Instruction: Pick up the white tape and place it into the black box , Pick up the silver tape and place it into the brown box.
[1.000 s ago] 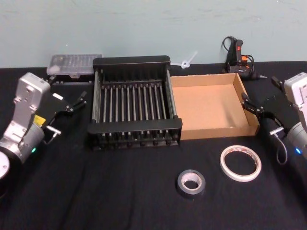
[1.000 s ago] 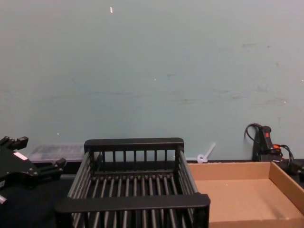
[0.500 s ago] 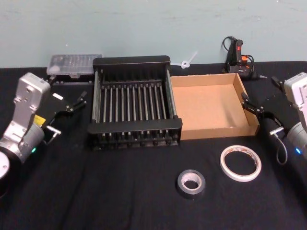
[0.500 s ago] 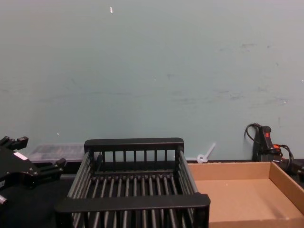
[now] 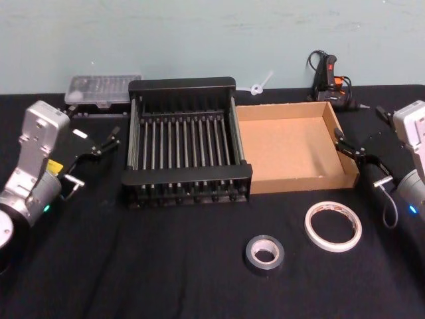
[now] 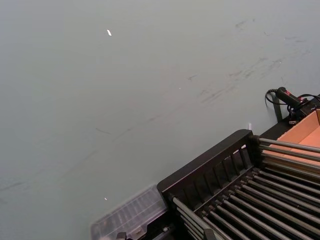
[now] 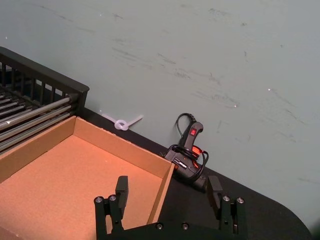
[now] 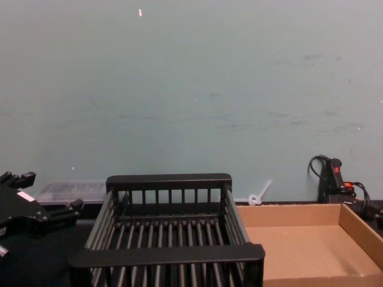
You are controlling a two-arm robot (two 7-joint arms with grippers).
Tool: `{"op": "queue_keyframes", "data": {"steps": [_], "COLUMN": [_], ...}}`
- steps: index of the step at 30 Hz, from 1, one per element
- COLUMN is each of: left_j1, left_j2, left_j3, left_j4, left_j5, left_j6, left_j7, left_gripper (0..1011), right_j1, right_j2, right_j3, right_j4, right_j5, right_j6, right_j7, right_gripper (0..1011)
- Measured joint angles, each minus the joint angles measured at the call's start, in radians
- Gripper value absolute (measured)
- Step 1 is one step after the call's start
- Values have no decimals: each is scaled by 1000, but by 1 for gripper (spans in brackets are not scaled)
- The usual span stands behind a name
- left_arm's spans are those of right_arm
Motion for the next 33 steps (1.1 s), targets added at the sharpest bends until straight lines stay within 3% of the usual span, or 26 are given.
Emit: {"op": "queue_keyframes", "data": {"steps": [9,16,21,33], "left_j1": [0,0,0,0], "left_j2": [0,0,0,0], "left_j3": [0,0,0,0], "left_j4": [0,0,0,0], "left_j5": [0,0,0,0], "left_j6": [0,0,0,0], "left_j7": [0,0,0,0], "left_gripper": [1001,1001,1001,1002], "right_j1": [-2,-27,-63,-202], "right_j2": [1,16,35,120], "right_j3": [5,39,69,166], "right_j4": [-2,-46,-98,-251], "right_j5": [-8,-14,10,120], "right_j6": [0,14,48,173], "right_j7": [1,14,26,105], "right_gripper": [1002,1002,1002,1002]}}
